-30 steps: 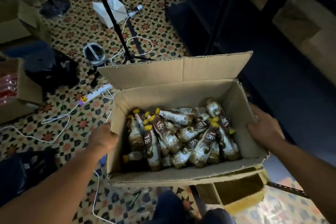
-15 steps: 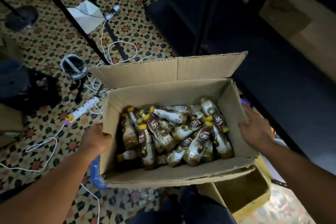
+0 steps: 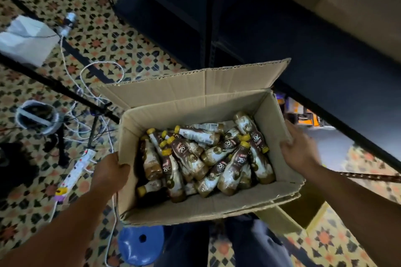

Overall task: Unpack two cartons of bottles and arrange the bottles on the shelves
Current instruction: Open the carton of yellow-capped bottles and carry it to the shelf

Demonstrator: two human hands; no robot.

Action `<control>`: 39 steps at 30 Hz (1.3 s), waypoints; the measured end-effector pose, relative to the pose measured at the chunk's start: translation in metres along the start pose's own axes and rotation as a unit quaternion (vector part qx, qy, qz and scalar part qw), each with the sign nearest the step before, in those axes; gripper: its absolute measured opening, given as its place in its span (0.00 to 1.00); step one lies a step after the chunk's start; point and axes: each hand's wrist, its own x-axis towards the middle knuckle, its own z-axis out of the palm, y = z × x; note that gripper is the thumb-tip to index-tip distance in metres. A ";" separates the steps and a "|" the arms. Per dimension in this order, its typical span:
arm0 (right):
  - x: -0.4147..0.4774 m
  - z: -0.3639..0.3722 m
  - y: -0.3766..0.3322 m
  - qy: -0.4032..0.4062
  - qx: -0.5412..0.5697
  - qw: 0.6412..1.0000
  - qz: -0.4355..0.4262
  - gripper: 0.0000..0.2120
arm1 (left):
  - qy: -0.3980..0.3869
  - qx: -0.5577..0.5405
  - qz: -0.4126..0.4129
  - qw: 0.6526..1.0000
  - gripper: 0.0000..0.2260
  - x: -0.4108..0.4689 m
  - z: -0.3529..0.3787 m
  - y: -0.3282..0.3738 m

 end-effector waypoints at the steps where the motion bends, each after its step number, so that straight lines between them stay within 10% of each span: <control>1: -0.001 0.006 -0.002 0.005 0.006 1.000 0.007 0.33 | -0.004 0.010 0.010 1.000 0.02 0.011 -0.001 0.001; 22: 0.098 0.231 0.082 0.073 0.135 0.977 0.151 0.35 | -0.008 0.098 0.120 0.988 0.11 0.247 0.160 0.033; 39: 0.065 0.290 0.231 0.106 0.167 0.936 0.292 0.34 | -0.093 0.129 0.206 0.966 0.08 0.257 0.337 0.103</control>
